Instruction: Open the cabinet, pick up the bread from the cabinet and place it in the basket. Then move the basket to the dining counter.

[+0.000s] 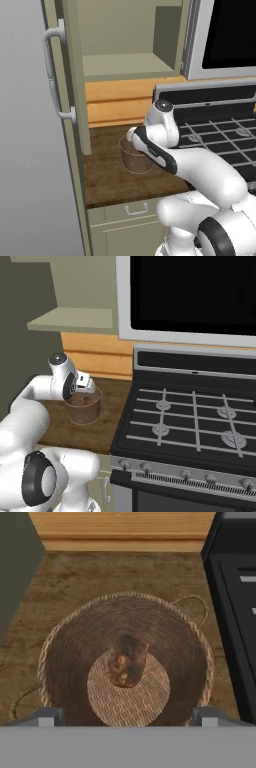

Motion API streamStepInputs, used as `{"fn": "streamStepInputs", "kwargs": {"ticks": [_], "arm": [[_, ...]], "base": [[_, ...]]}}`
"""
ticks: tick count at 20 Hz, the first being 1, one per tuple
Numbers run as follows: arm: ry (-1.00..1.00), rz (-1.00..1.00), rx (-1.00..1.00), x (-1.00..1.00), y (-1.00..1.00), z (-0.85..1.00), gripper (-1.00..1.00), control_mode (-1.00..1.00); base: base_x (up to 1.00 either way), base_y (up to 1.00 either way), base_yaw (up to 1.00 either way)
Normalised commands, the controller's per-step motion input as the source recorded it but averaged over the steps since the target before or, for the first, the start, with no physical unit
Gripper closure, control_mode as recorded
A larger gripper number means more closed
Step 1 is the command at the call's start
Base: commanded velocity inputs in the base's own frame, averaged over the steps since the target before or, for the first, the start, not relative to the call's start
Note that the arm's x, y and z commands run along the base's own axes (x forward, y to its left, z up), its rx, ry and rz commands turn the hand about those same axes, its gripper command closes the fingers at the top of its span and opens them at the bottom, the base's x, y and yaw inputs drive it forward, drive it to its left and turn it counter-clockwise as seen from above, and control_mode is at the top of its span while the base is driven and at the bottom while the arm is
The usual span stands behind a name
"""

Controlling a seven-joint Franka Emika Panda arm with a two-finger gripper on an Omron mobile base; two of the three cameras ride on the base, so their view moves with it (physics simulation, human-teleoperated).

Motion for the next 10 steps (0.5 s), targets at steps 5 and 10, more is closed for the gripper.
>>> {"fn": "streamStepInputs", "kwargs": {"ticks": [5,10], "arm": [[0.00,-0.08,0.03,0.25,-0.34,0.02,-1.00,-1.00],[0.12,-0.16,0.00,0.00,-0.14,-0.05,-1.00,-1.00]], "base": [[0.00,0.00,0.00],[0.00,0.00,0.00]]}}
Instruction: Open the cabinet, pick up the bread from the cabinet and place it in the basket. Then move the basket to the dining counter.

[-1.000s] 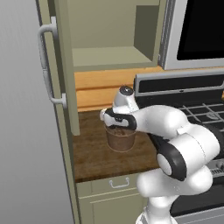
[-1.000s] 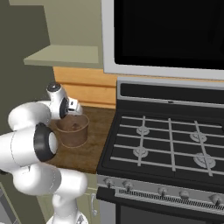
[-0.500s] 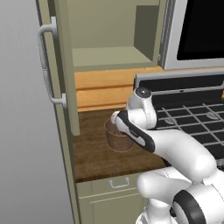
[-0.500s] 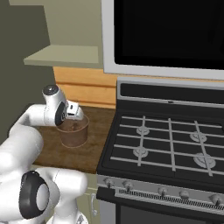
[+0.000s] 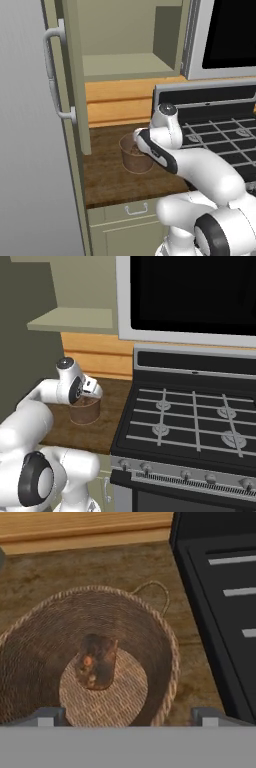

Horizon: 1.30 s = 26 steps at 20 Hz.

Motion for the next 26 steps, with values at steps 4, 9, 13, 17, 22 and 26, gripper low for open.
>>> {"fn": "streamStepInputs", "kwargs": {"ticks": [4,9,13,17,22,26], "arm": [[0.15,-0.18,0.00,0.00,-0.05,-0.13,-1.00,-1.00],[0.14,-0.13,0.02,0.21,-0.19,-0.31,-1.00,-1.00],[0.08,-0.09,0.02,0.09,-0.19,-0.39,-1.00,-1.00],[0.01,-0.04,0.01,0.08,-0.03,-0.50,-1.00,-1.00],[0.00,-0.02,0.02,0.13,0.02,-0.52,-1.00,-1.00],[0.02,-0.01,0.00,-0.09,0.12,-0.85,1.00,-1.00]], "base": [[0.00,0.00,0.00],[0.00,0.00,0.00],[0.00,0.00,0.00],[0.00,0.00,0.00],[0.00,0.00,0.00],[0.00,0.00,0.00]]}}
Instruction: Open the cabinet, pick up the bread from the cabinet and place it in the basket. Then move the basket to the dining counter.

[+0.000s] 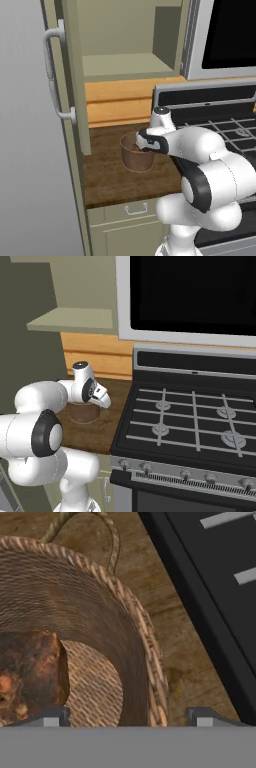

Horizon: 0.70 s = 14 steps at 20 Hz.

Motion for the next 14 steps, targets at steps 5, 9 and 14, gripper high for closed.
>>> {"fn": "streamStepInputs", "kwargs": {"ticks": [5,9,14], "arm": [[0.00,-0.01,0.00,-0.38,0.16,-0.95,1.00,-1.00],[0.00,-0.11,0.00,-0.03,0.29,-0.66,1.00,-1.00],[0.00,-0.19,0.03,-0.02,0.23,-0.35,1.00,-1.00]], "base": [[0.00,0.00,0.00],[0.00,0.00,0.00],[0.00,0.00,0.00]]}}
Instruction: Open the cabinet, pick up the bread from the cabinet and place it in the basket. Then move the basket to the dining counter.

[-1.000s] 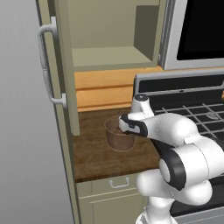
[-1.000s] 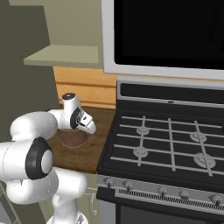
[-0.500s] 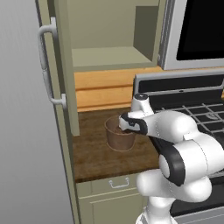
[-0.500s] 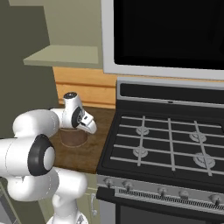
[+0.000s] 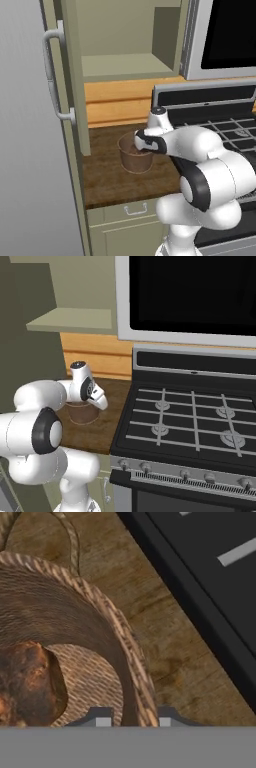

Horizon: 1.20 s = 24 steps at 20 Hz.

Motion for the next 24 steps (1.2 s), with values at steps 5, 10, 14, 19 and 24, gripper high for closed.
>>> {"fn": "streamStepInputs", "kwargs": {"ticks": [5,10,14,19,24], "arm": [[0.00,-0.18,0.13,-0.24,0.00,-0.03,1.00,-1.00],[-0.03,-0.13,0.20,-0.35,-0.01,0.36,1.00,-1.00],[-0.09,-0.08,0.13,-0.16,0.03,0.47,1.00,-1.00],[-0.11,-0.09,0.03,-0.35,0.04,0.26,1.00,-1.00],[0.00,-0.17,0.00,-0.57,-0.04,0.36,1.00,-1.00]], "base": [[0.00,0.00,0.00],[0.00,0.00,0.00],[0.00,0.00,0.00],[0.00,0.00,0.00],[0.00,0.00,0.00]]}}
